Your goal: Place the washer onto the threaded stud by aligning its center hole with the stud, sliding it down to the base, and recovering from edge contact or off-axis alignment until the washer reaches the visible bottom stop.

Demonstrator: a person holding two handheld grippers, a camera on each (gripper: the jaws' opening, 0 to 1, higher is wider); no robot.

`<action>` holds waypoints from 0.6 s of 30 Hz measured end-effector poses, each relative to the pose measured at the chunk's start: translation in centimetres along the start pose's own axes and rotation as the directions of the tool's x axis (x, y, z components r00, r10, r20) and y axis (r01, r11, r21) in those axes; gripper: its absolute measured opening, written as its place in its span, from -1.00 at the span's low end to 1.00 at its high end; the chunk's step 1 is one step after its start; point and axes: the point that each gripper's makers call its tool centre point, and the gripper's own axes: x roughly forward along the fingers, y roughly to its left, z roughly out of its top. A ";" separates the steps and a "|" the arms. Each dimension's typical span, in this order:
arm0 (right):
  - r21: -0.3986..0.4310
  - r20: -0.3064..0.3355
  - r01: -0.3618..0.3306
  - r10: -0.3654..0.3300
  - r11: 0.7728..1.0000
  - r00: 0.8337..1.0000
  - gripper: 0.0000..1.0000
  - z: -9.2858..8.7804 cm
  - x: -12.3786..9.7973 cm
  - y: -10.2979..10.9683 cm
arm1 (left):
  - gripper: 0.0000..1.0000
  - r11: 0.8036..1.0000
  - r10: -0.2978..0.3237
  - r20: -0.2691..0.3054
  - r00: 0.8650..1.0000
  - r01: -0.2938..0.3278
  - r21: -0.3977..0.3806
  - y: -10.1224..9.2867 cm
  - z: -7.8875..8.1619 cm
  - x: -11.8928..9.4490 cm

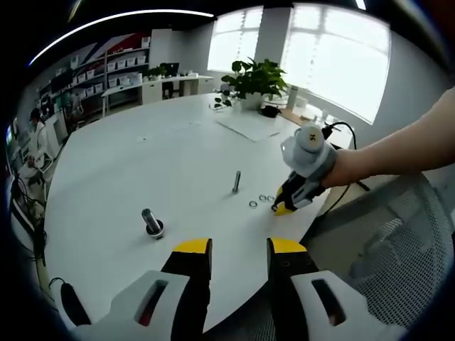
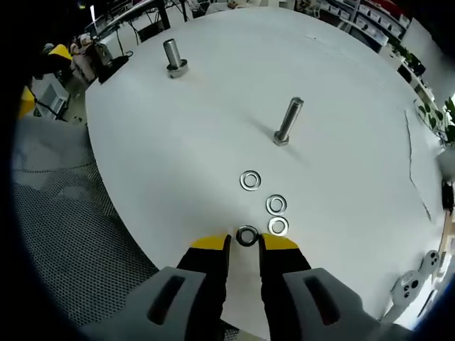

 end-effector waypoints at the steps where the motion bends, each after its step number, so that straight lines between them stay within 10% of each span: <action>1: -0.035 -0.036 -0.008 0.006 0.999 0.999 -0.64 0.0 0.0 -0.1 | -0.42 1.000 0.000 -0.001 1.000 0.000 0.001 0.0 0.0 0.0; 10: -0.037 -0.181 -0.005 -0.002 0.999 0.983 -0.70 0.2 0.3 -0.2 | -0.44 1.000 0.006 -0.004 1.000 -0.006 0.013 0.0 -0.1 -0.1; 18: -0.023 -0.099 0.009 -0.011 1.000 0.995 -0.73 0.0 0.1 -0.3 | -0.44 1.000 0.001 -0.003 1.000 0.000 0.011 0.0 0.0 -0.1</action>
